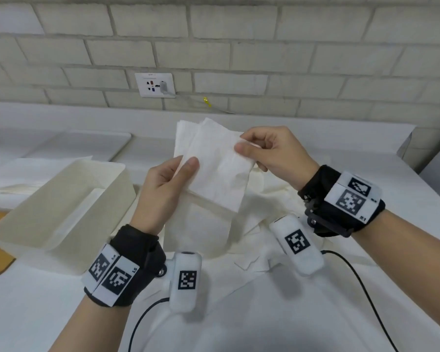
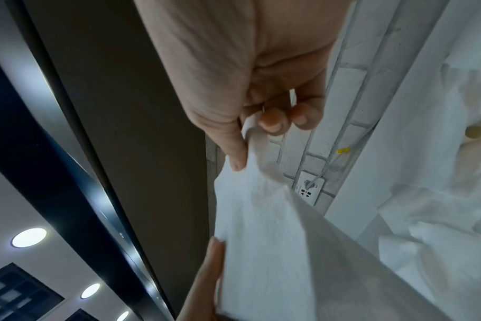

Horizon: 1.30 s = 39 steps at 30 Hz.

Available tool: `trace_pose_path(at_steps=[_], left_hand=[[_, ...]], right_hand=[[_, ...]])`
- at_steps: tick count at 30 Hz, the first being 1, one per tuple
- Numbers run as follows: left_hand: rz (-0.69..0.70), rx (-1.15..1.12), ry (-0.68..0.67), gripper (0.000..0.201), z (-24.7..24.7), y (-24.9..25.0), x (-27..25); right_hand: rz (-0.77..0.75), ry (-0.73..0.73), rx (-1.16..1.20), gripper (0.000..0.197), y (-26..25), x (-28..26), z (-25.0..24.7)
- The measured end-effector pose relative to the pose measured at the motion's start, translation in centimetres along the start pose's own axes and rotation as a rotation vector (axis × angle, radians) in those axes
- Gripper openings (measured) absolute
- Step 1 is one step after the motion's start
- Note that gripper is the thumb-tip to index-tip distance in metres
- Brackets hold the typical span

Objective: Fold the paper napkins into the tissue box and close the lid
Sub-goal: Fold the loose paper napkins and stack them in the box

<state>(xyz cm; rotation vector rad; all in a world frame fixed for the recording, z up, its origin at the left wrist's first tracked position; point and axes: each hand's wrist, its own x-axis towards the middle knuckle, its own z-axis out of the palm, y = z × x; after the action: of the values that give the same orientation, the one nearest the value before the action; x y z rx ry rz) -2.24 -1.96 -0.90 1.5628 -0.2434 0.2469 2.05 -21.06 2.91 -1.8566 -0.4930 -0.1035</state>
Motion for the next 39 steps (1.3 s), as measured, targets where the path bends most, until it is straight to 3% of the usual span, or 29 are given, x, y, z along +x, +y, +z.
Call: trace_pose_path(at_steps=[3,7,12,15,23,26,29,32,34,39], left_hand=[[0.006,0.044,0.017,0.026,0.2,-0.1,0.0],[-0.009,0.073,0.016,0.024,0.4,0.1,0.2],[-0.023,0.067,0.003,0.034,0.5,0.2,0.2],[-0.106,-0.068,-0.011,0.038,0.1,-0.1,0.1],[-0.192,-0.281,-0.02,0.028,0.4,-0.1,0.5],[-0.246,-0.239,0.036,0.029,0.3,-0.6,0.8],[-0.273,-0.044,0.038,0.029,0.1,-1.7,1.0],[-0.241,0.16,-0.052,0.015,-0.1,-2.6,0.9],[-0.181,0.264,-0.019,0.024,0.0,-2.6,0.8],[-0.015,0.084,0.095,0.026,0.7,-0.9,0.9]], right_hand=[[-0.075,0.025,-0.138,0.014,0.0,-0.1,0.0],[-0.222,-0.021,-0.328,0.037,-0.7,-0.2,0.0],[-0.288,0.051,-0.204,0.028,-0.7,0.1,0.3],[-0.263,0.146,-0.088,0.025,-0.3,0.2,0.1],[-0.282,0.204,-0.051,0.017,0.6,0.2,-0.1],[-0.315,0.239,0.019,0.014,0.0,0.2,-0.3],[-0.327,0.246,0.065,0.011,-1.0,0.0,-0.6],[-0.314,0.301,0.068,0.01,-1.5,0.0,-0.7],[-0.29,0.347,0.046,0.01,-1.5,0.1,-0.6],[-0.225,0.43,-0.046,0.015,-0.8,0.2,0.1]])
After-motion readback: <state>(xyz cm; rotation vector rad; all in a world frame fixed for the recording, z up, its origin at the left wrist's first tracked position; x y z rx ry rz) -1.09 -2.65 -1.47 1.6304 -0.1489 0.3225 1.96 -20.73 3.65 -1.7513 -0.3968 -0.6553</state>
